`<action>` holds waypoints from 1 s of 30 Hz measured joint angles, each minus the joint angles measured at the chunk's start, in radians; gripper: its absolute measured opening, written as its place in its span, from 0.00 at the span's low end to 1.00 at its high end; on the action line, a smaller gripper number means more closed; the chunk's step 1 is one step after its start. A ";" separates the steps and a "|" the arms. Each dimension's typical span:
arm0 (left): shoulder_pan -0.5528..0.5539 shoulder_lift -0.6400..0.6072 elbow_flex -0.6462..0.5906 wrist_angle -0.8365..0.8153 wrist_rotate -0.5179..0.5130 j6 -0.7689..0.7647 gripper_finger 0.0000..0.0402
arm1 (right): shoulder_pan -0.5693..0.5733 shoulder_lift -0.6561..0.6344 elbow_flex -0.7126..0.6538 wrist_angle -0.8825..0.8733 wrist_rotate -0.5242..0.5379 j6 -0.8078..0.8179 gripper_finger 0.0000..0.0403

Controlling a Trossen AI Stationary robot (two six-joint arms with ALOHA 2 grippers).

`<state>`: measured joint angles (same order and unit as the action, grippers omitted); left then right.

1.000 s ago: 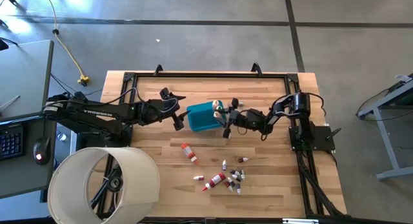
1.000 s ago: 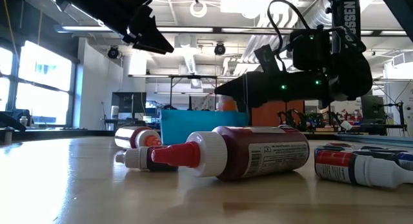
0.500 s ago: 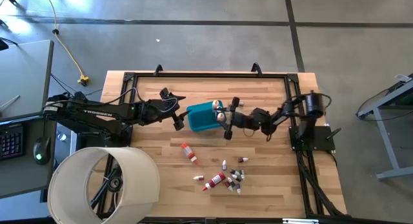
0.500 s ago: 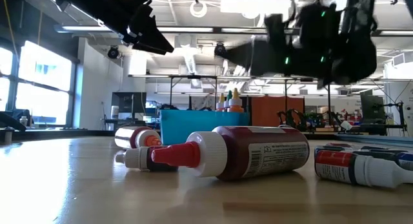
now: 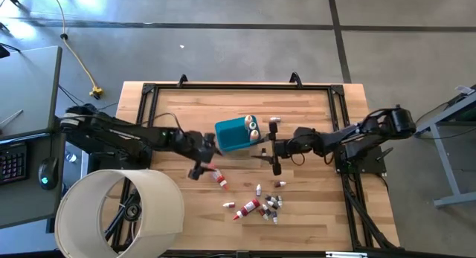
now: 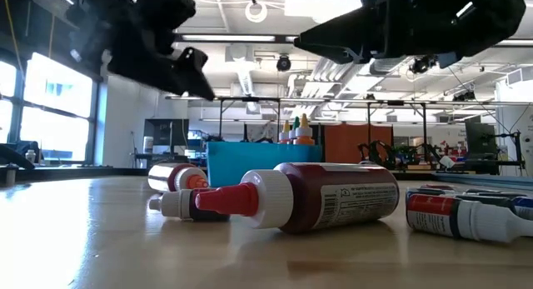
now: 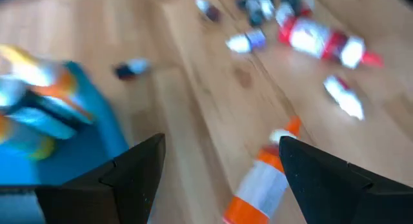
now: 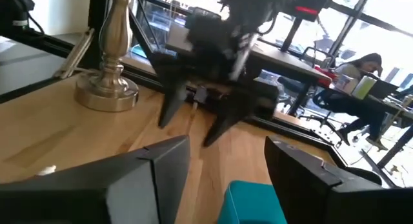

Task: Pick & Place food coloring
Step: Put the big orange food coloring bottle into the bin

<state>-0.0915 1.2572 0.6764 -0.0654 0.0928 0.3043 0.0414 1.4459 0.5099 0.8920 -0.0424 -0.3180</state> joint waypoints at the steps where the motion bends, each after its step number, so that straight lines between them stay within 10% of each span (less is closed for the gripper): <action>1: -0.013 0.023 0.007 -0.003 -0.003 0.027 0.75 | 0.004 -0.002 0.000 0.000 0.008 0.000 0.48; 30: -0.090 0.457 0.376 -0.334 0.073 0.256 0.75 | 0.012 -0.001 -0.001 -0.048 0.010 0.002 0.45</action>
<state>-0.1817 1.7147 1.0526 -0.3989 0.1660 0.5604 0.0532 1.4445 0.5091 0.8436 -0.0326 -0.3164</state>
